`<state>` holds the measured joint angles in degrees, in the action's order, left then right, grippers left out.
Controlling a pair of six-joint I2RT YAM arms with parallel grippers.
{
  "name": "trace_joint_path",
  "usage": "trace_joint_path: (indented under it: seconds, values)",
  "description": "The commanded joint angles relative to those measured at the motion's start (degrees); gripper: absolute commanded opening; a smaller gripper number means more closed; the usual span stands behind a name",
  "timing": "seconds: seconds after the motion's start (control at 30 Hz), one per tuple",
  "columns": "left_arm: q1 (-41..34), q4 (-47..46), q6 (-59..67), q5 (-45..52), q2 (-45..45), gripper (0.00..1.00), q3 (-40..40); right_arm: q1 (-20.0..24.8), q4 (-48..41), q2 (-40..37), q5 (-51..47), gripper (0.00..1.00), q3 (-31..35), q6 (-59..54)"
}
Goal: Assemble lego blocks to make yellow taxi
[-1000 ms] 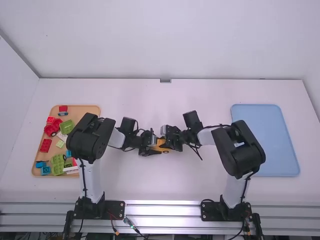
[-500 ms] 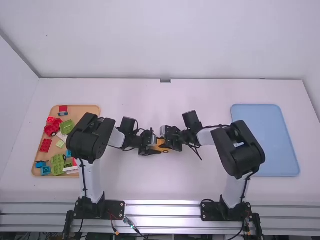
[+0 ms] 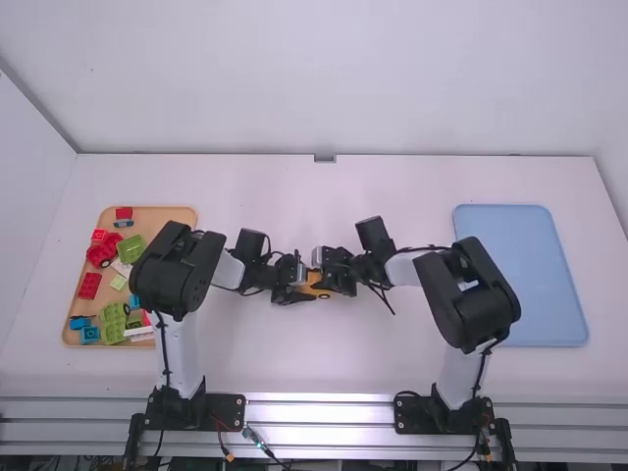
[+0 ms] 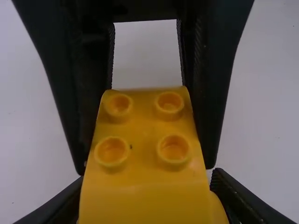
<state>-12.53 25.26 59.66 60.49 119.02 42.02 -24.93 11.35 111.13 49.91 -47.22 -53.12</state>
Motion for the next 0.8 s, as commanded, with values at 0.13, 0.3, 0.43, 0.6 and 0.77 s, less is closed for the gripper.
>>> trace_joint_path:
  seconds: [0.13,0.3,0.43,0.6,0.77]
  values:
    - [-0.70,-2.54,-0.20,-1.46,0.24,0.46,2.43,-4.46,-2.51,2.03,-13.38,0.00,1.55,0.79]
    - [-0.72,-2.75,0.20,-1.46,0.24,0.45,2.71,-3.82,-2.71,2.03,-13.70,0.00,1.49,0.81]
    - [-1.05,-2.73,0.20,-1.46,0.24,0.44,2.64,-3.87,-2.40,2.03,-13.75,0.00,1.49,0.92]
    - [-1.07,-2.73,0.20,-1.44,0.24,0.44,2.60,-3.89,-0.81,2.03,-13.46,0.00,1.51,2.89]
    - [-1.07,-2.73,0.22,-1.44,0.24,0.43,2.60,-2.54,0.07,2.03,-8.66,0.06,1.51,2.75]
